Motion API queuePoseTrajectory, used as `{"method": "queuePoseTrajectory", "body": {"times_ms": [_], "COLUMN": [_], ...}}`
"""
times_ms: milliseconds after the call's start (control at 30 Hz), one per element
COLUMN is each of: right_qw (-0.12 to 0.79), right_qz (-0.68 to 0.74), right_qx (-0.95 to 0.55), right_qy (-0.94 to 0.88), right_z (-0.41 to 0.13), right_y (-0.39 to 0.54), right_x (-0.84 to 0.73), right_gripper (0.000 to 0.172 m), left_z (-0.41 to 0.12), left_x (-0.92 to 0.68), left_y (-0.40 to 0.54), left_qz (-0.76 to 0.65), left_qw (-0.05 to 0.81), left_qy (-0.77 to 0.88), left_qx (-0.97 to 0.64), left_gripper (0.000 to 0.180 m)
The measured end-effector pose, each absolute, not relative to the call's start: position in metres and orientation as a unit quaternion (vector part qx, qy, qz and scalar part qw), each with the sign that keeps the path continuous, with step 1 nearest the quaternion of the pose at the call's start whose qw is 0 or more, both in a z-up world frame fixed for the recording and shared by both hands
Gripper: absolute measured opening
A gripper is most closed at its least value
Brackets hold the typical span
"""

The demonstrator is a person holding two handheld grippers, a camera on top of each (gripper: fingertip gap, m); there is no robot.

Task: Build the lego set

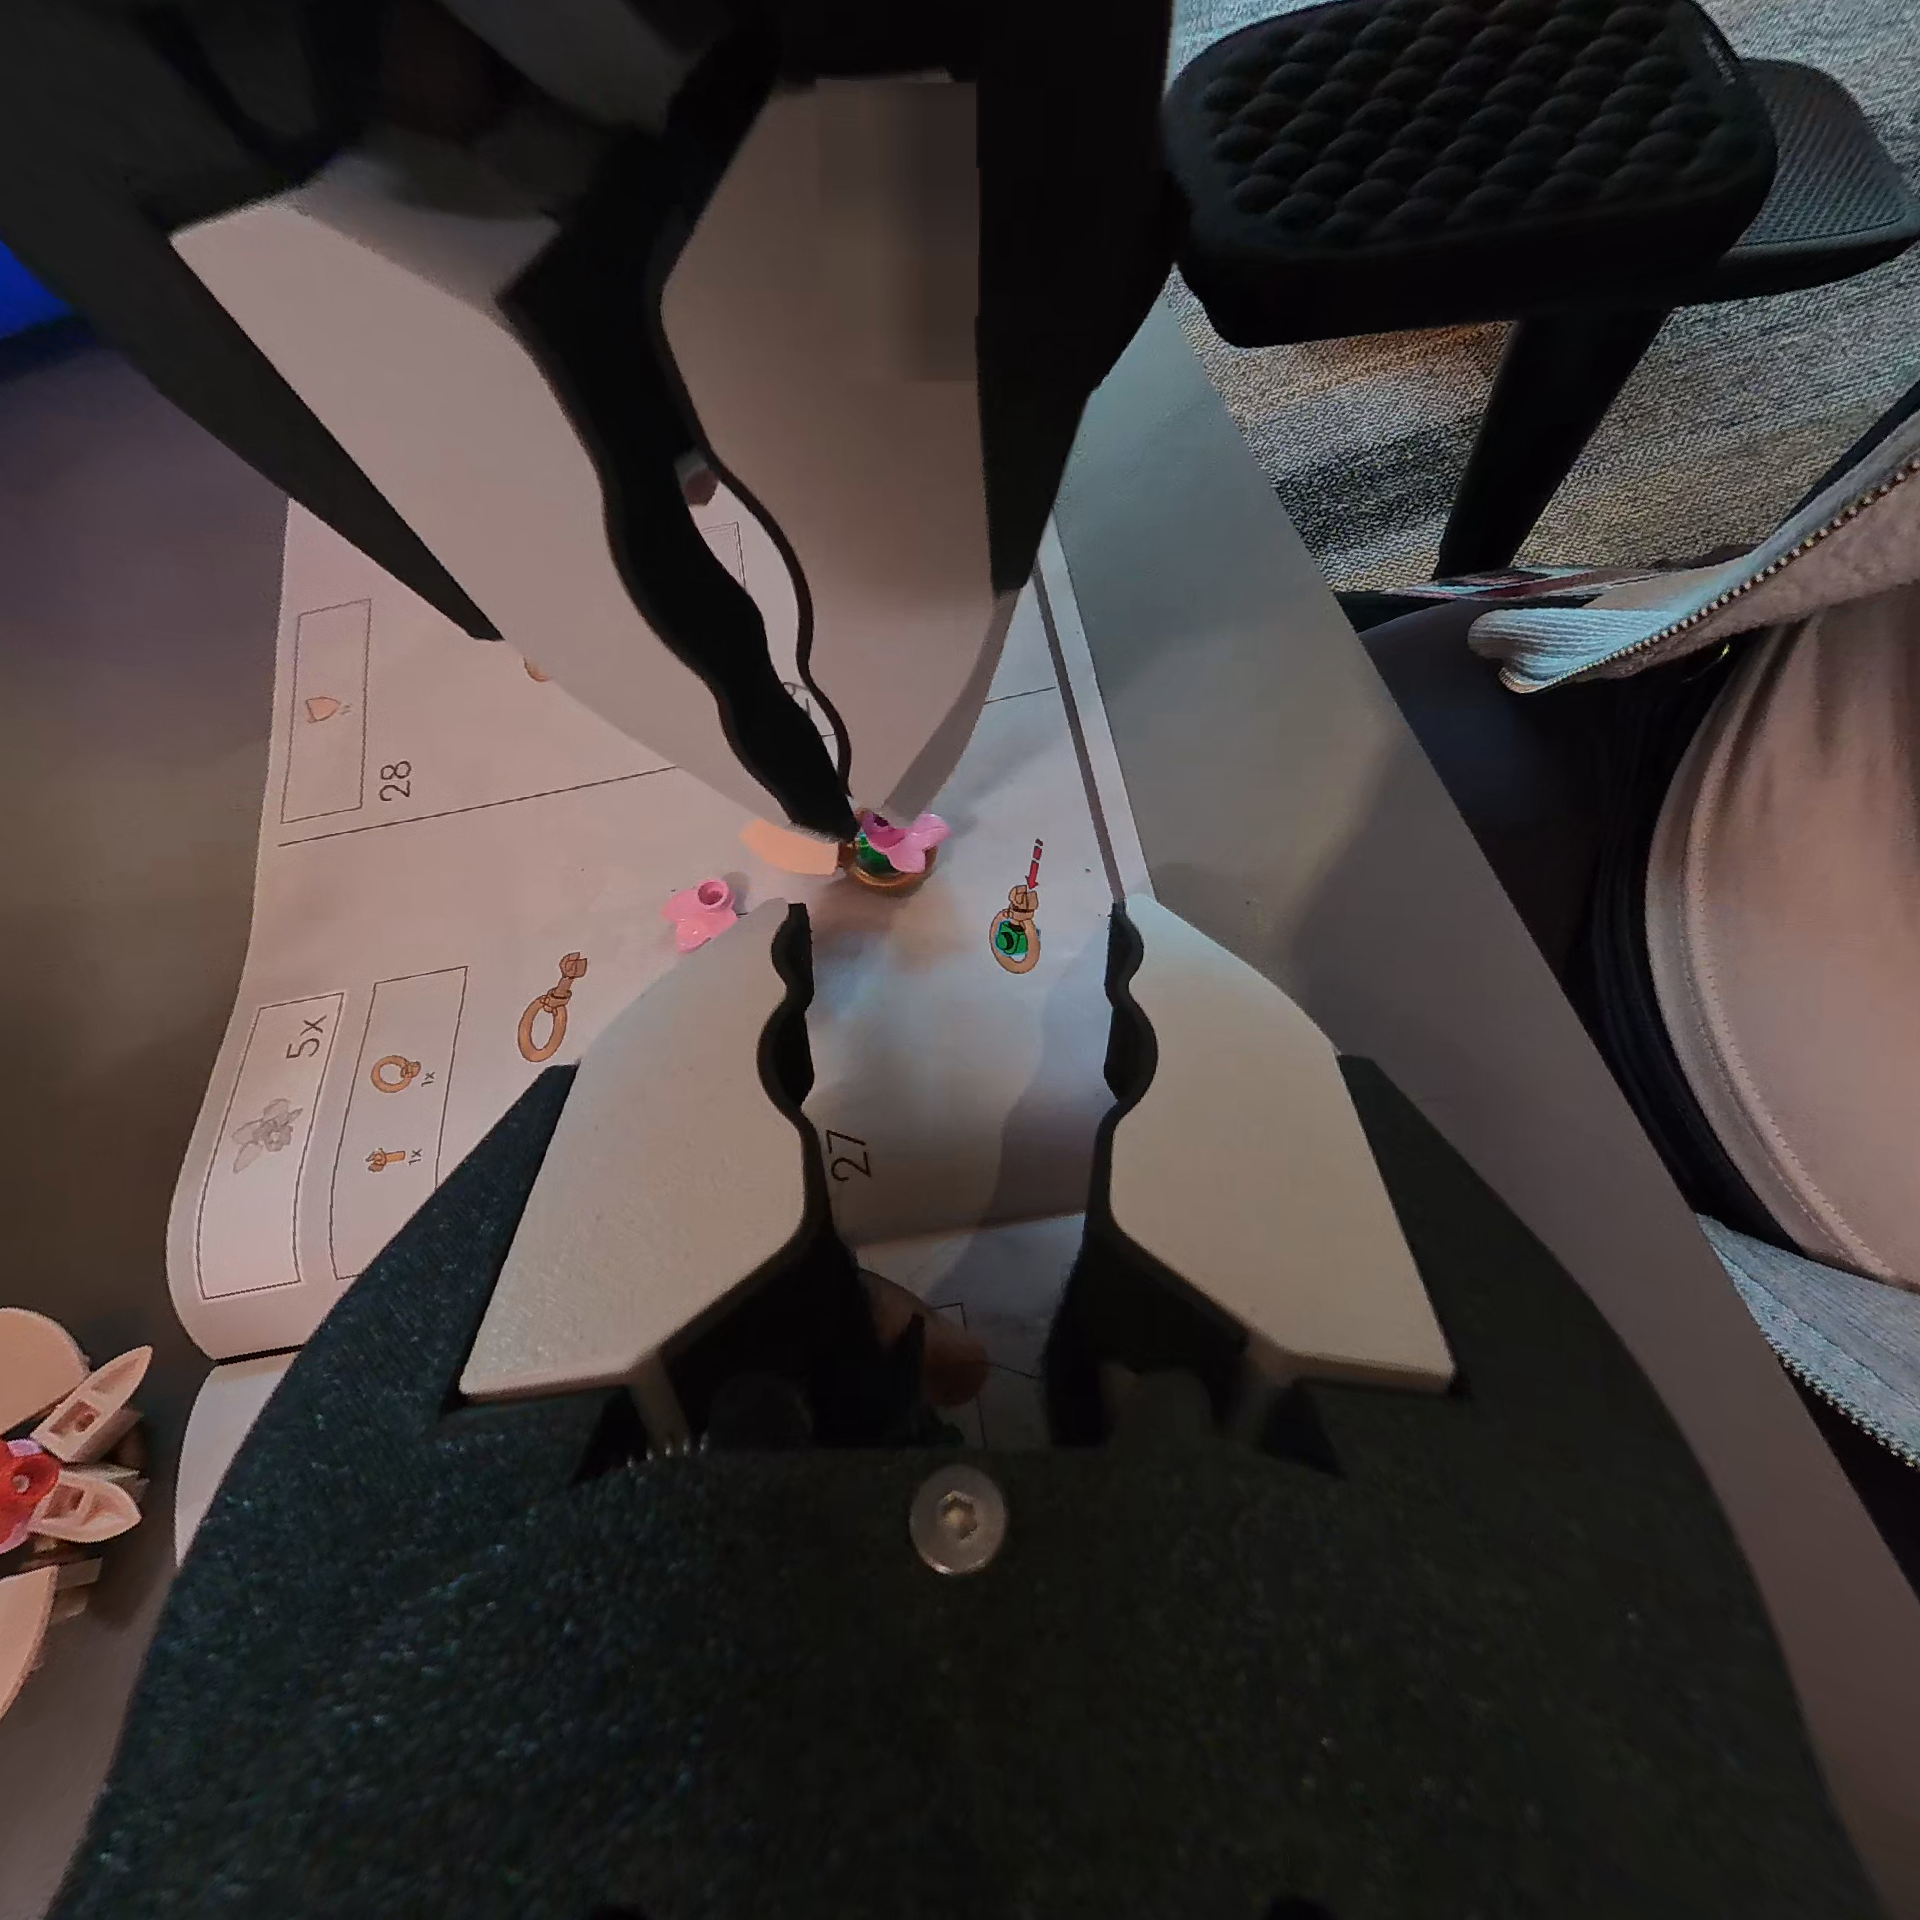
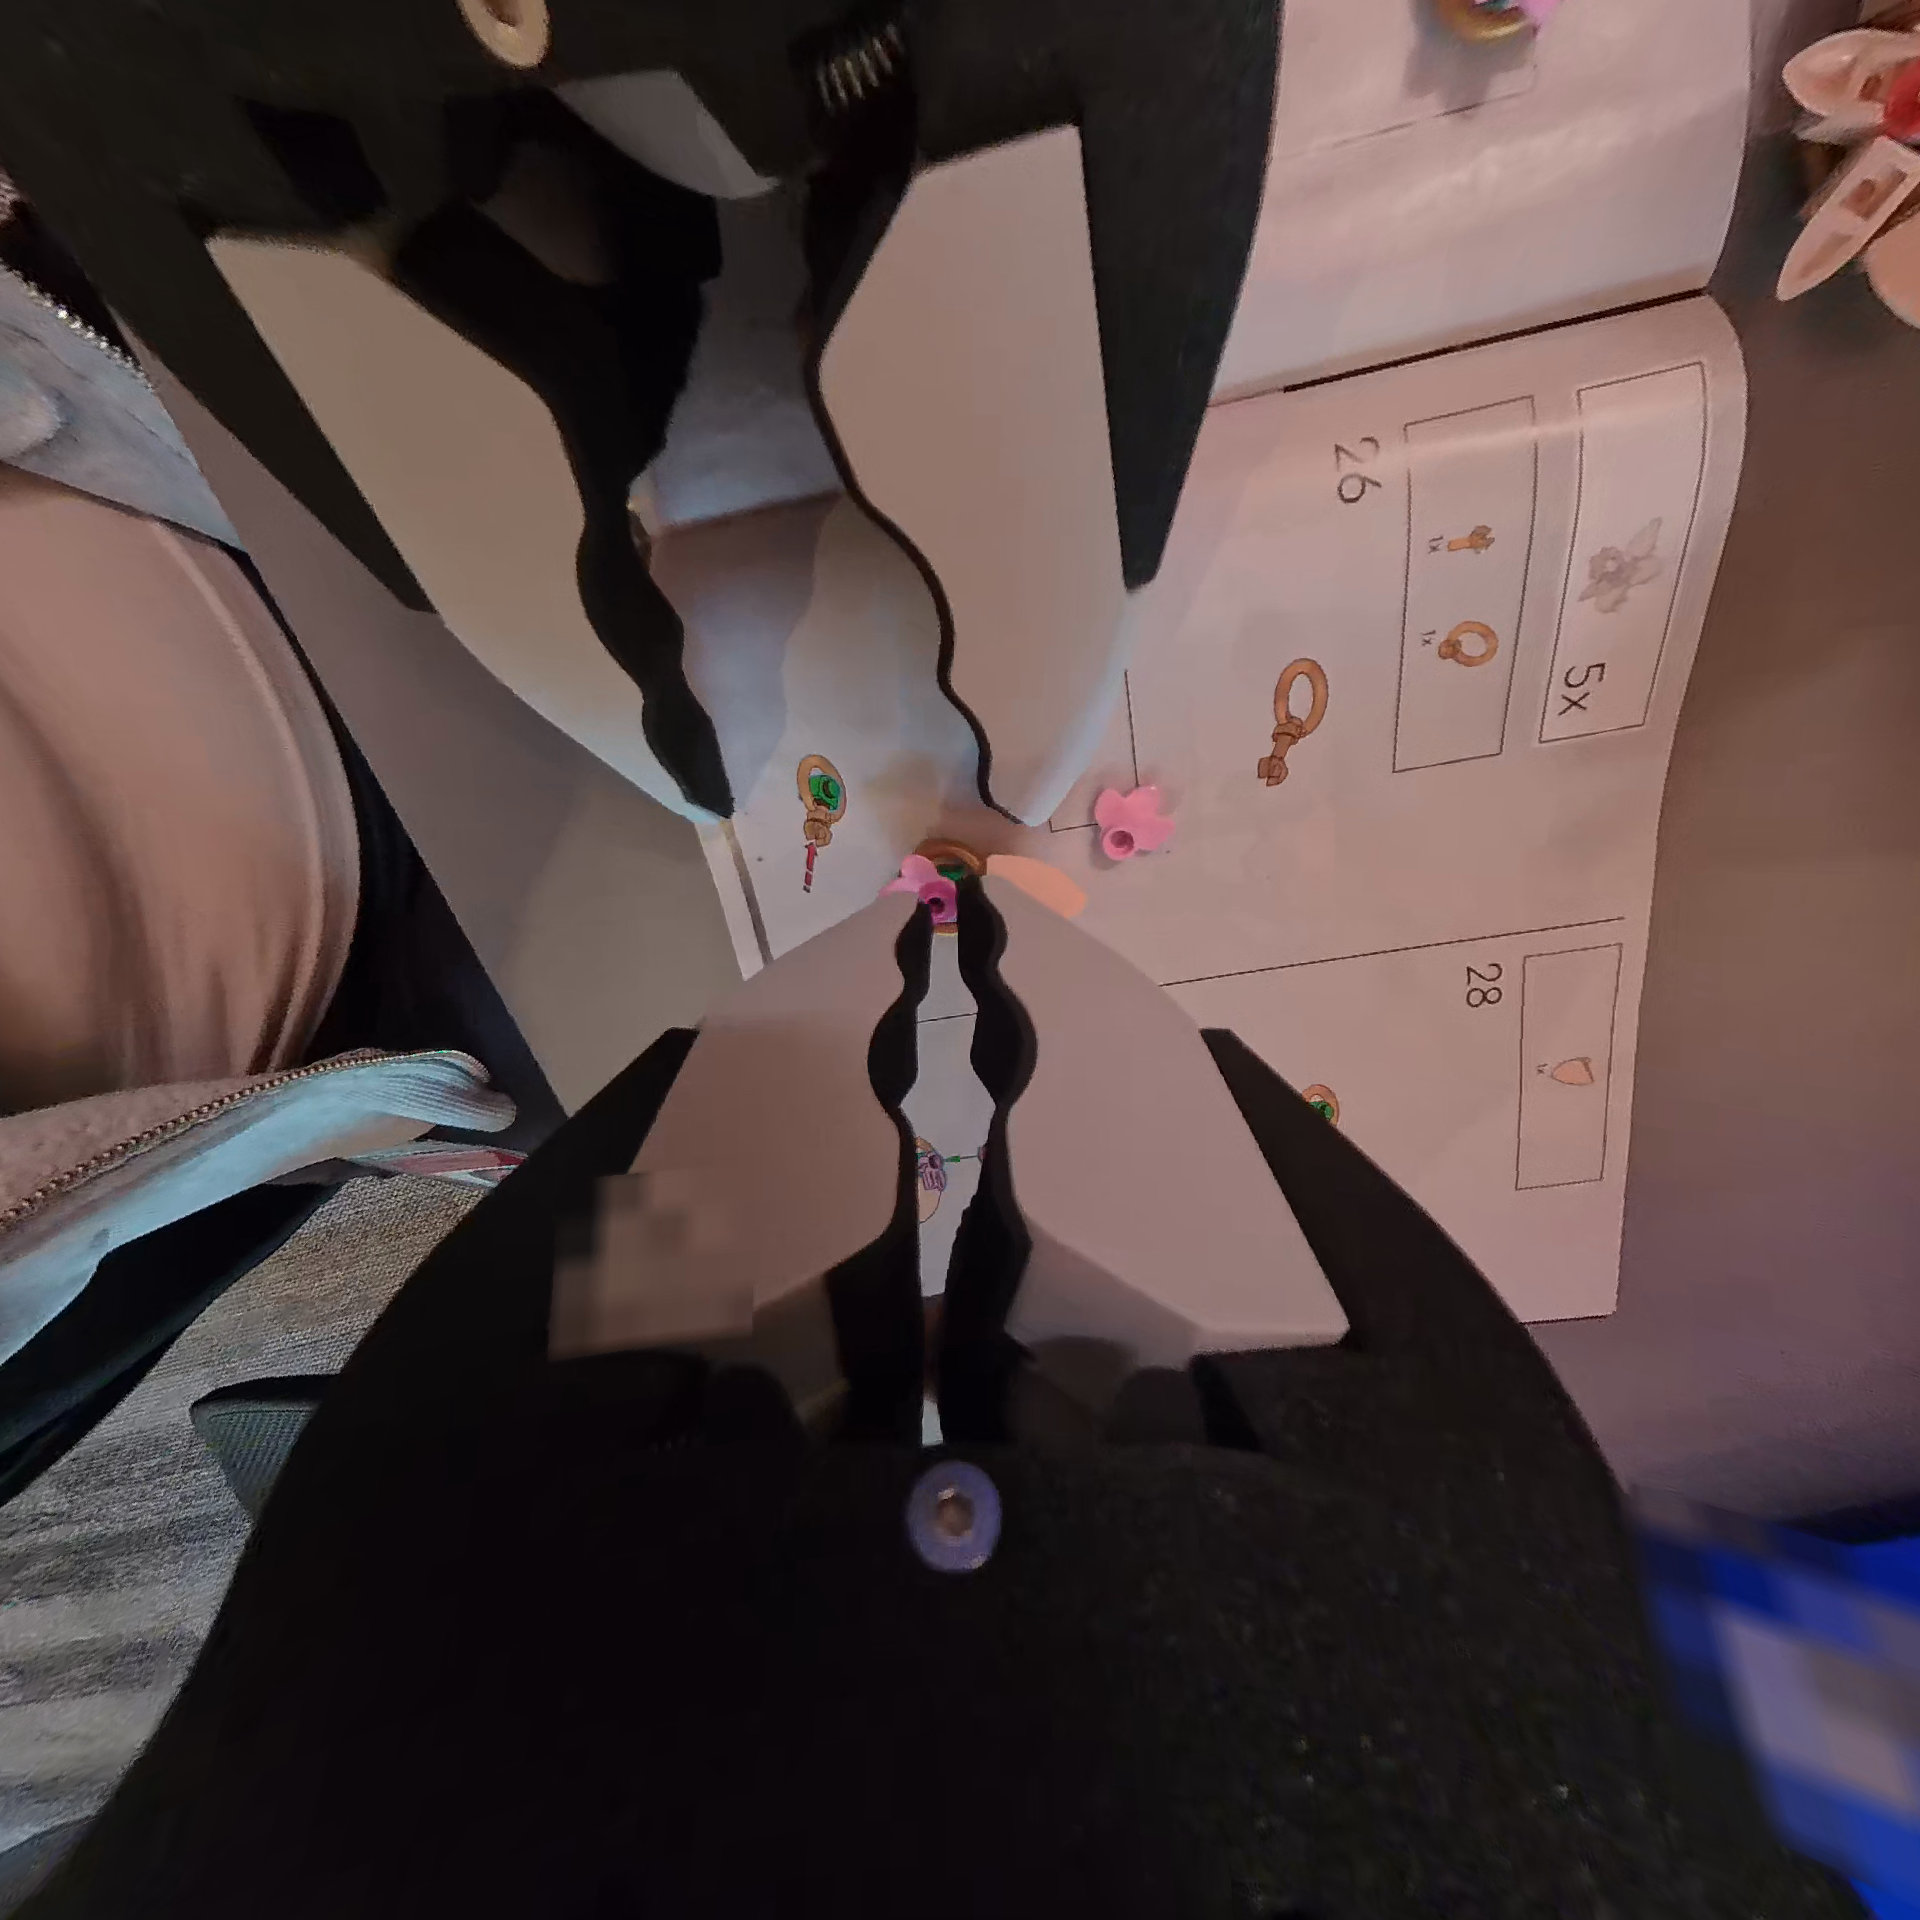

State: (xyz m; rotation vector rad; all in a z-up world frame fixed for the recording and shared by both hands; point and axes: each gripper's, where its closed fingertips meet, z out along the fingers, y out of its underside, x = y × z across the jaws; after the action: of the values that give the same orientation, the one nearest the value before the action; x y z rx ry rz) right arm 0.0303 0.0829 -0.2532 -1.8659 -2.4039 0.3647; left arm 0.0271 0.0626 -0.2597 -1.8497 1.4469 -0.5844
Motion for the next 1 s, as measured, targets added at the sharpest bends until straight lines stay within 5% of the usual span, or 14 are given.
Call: {"method": "queuePoseTrajectory", "body": {"times_ms": [867, 1000], "right_qw": [0.033, 0.037], "right_qz": [0.115, 0.157], "right_qx": [-0.626, -0.619], "right_qy": [-0.771, -0.769], "right_z": [-0.256, -0.252], "right_y": [0.082, 0.073], "right_x": [0.034, 0.033], "right_gripper": [0.003, 0.017], "left_z": [-0.259, -0.254], "left_x": [0.028, 0.026], "left_y": [0.061, 0.063], "left_qz": [-0.232, -0.243], "left_qw": [0.354, 0.364], "left_qy": [0.563, 0.552], "left_qx": [-0.710, -0.710], "left_gripper": [0.056, 0.058]}}
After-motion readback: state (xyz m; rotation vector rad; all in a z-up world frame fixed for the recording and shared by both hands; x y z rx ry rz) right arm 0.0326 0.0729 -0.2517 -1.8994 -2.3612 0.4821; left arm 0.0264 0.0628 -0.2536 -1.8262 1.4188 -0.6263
